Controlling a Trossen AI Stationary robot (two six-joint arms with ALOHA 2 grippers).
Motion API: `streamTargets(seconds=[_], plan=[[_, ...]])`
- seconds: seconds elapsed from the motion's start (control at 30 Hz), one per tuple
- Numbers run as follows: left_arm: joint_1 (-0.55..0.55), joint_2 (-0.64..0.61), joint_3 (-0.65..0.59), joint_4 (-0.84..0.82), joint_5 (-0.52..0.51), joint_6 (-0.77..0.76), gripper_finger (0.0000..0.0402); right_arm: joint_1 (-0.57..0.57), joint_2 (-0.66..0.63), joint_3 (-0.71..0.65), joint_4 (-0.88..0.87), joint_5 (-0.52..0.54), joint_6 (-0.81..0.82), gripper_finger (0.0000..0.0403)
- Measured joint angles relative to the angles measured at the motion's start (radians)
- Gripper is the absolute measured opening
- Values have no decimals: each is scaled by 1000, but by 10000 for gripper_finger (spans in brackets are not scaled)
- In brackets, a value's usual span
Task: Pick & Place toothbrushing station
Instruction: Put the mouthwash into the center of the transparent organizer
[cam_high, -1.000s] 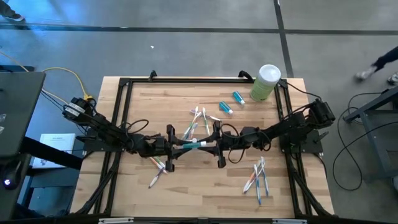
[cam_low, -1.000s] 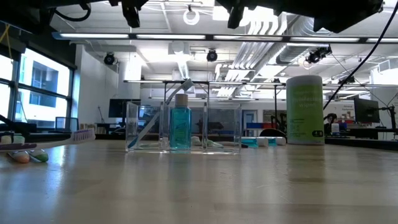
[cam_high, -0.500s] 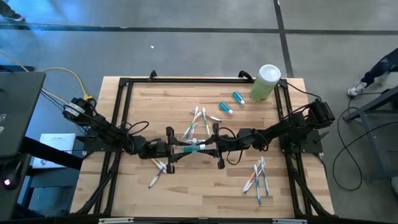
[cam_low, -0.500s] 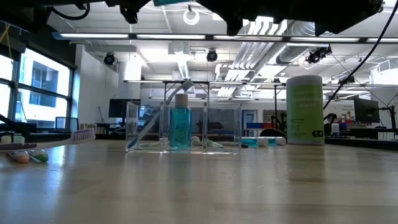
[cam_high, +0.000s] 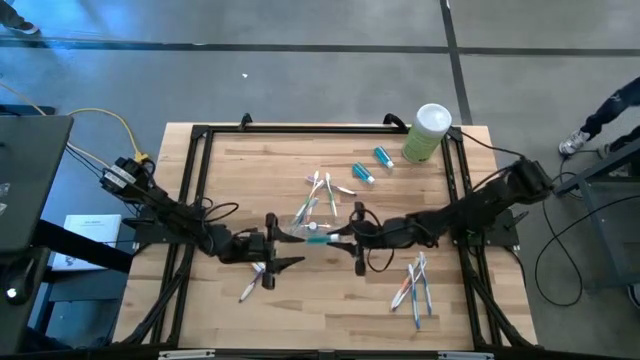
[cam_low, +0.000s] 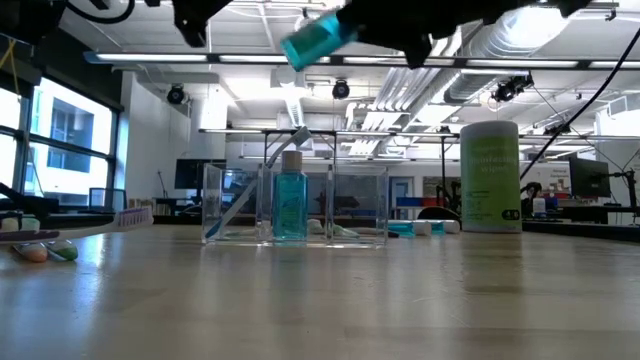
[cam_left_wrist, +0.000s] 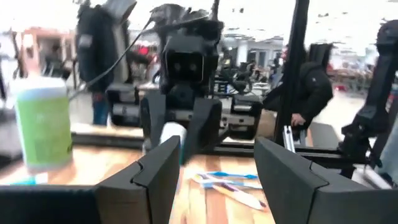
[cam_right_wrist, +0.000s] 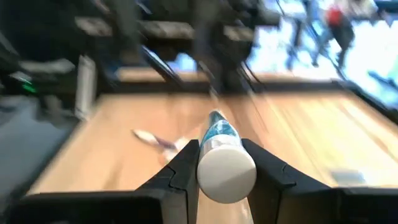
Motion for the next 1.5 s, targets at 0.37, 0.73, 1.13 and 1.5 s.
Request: streamTargets(seconds=[0.37,0.73,1.13,1.5], plan=[[-111,0,0,-146,-193,-129,200,-31,-19,145,-422,1,47,85],[-185,0,0,-178,-366,-10,200,-94,20,150,-458,-105,-98,85],[-186,0,0,-189,-478,83,200,-130,82,147,-459,-156,-182,85],[-181,0,0,-189,-515,158,200,-154,108,147,-442,-203,-261,85]])
